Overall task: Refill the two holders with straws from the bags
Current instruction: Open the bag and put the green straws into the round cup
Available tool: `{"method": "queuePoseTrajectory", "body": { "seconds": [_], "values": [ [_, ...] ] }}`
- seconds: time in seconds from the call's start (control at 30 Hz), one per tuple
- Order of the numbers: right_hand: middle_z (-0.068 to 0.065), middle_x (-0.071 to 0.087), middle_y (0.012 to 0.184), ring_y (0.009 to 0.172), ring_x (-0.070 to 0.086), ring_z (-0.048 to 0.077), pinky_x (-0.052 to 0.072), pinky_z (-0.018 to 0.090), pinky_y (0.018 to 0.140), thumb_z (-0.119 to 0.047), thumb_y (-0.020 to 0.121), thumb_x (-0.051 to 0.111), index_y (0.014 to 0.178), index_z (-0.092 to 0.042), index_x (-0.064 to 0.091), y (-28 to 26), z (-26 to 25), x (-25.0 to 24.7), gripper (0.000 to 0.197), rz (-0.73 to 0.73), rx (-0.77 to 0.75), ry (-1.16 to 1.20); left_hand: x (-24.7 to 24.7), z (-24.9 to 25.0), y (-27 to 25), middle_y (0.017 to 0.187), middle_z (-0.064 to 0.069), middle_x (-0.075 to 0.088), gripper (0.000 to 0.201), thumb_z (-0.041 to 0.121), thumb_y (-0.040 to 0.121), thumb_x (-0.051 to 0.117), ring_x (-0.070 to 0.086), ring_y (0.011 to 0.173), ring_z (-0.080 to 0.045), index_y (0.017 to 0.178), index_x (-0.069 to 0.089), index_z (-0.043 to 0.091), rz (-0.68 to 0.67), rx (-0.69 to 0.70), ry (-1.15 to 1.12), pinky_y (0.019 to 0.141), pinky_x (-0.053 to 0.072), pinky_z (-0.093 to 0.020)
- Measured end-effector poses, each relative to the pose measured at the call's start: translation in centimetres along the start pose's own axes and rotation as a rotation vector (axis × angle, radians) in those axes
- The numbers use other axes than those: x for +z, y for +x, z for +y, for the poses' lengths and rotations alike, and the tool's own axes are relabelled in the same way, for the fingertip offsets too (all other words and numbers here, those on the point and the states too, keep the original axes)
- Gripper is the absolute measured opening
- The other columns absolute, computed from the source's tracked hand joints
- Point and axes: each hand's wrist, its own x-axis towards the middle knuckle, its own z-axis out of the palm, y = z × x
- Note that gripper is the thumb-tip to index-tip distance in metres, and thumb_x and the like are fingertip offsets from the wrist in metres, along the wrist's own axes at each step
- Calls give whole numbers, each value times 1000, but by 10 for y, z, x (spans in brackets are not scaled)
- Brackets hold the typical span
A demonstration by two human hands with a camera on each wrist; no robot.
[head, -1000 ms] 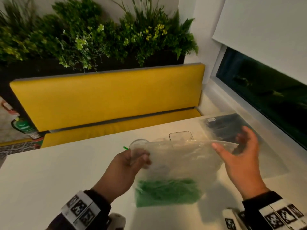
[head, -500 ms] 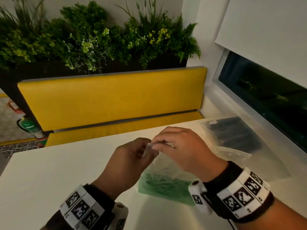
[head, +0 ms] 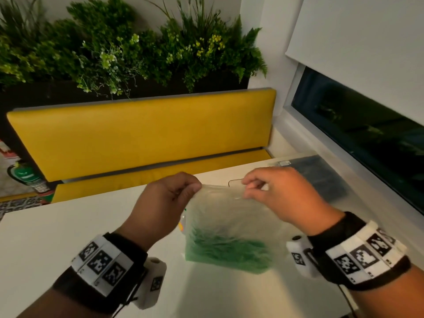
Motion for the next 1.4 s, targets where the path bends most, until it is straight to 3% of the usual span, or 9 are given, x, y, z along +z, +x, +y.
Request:
{"method": "queuePoseTrajectory", "body": {
  "seconds": [0.37,0.53,0.67,0.83,0.97,1.07,1.2,1.3,1.4],
  "values": [
    [-14,69,79,72,62,2,43,22,64,-29,73,84,73,-37,71,-56,88,-52,16,-32,376,-187,-9,-25,21,85,10,72,11,30,98,61,68,80,-14,93,68,37,-39,-132,15,74,58,-46],
    [-24,51,113,105,48,1,40,26,91,-55,81,68,120,-48,58,-41,61,-35,41,-140,174,-239,-4,-11,24,87,7,71,15,26,99,57,69,82,-13,90,69,30,-103,-165,-92,77,60,-46],
    [-21,68,94,90,62,1,51,27,80,-40,91,62,98,-44,67,-21,38,-13,9,-128,149,-132,-10,-4,36,89,7,71,16,29,102,53,67,79,-6,92,66,27,-164,-162,34,75,59,-42],
    [-19,68,87,83,63,3,53,32,79,-37,87,67,86,-38,67,-24,26,-3,1,-14,164,-36,1,18,37,119,-4,62,26,32,96,59,57,107,-27,119,63,21,21,336,587,86,45,-41],
    [-18,73,82,80,65,-2,54,31,84,-30,81,77,82,-33,76,-31,20,4,3,-81,237,64,43,33,16,102,3,66,26,42,90,63,56,100,-27,109,68,26,-225,591,752,81,41,-45],
    [-19,73,86,82,64,-8,48,20,78,-38,85,71,86,-28,79,-34,13,5,13,-36,267,135,47,26,11,93,1,66,10,32,91,67,57,94,-29,90,70,22,-193,627,742,78,40,-45],
    [-3,55,120,111,55,14,42,28,96,-22,92,64,125,-25,64,-35,21,10,34,89,354,-165,37,28,-22,101,-3,68,7,25,90,64,61,99,-29,95,65,20,-239,746,620,93,43,-45],
    [-1,45,111,99,55,21,48,32,86,0,86,57,127,-26,62,-42,19,24,48,160,320,-235,31,26,-68,64,-1,62,17,24,79,69,60,55,-27,89,56,22,-538,710,687,60,43,-31],
    [-7,39,96,80,50,14,41,25,66,0,87,54,101,-37,71,-52,11,44,43,153,247,-299,31,33,-89,72,-2,67,26,47,91,53,64,60,-26,97,59,23,-740,614,678,54,47,-31]
  ]
}}
